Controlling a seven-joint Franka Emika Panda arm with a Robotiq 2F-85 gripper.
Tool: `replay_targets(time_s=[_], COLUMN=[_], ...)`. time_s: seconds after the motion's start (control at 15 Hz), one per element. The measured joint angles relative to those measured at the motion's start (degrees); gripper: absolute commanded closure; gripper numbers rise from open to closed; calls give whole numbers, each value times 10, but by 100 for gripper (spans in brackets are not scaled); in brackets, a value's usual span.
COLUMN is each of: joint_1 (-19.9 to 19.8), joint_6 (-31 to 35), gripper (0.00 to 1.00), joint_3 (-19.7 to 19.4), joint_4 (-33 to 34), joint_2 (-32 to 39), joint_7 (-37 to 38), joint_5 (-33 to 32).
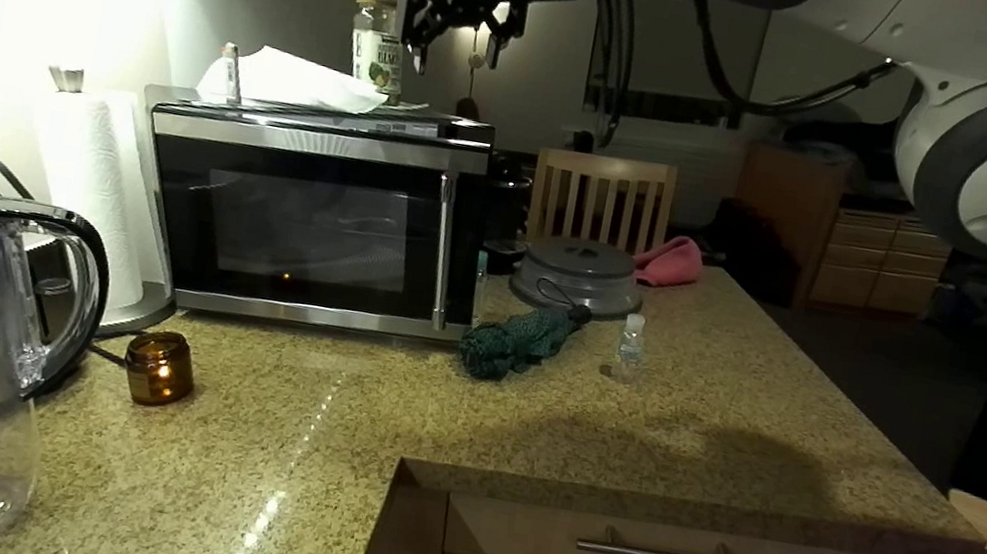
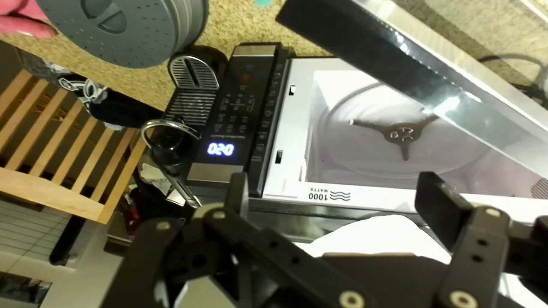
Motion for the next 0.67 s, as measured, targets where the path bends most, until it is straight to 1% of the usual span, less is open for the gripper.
replay_targets(time_s=[0.27,0.67], joint_1=[-28,-54], joint_6=[49,56], gripper=[0,0], joint_3=[18,24], joint_4=[0,0], joint_2=[4,6], joint_7=[0,4], joint_5=[31,51])
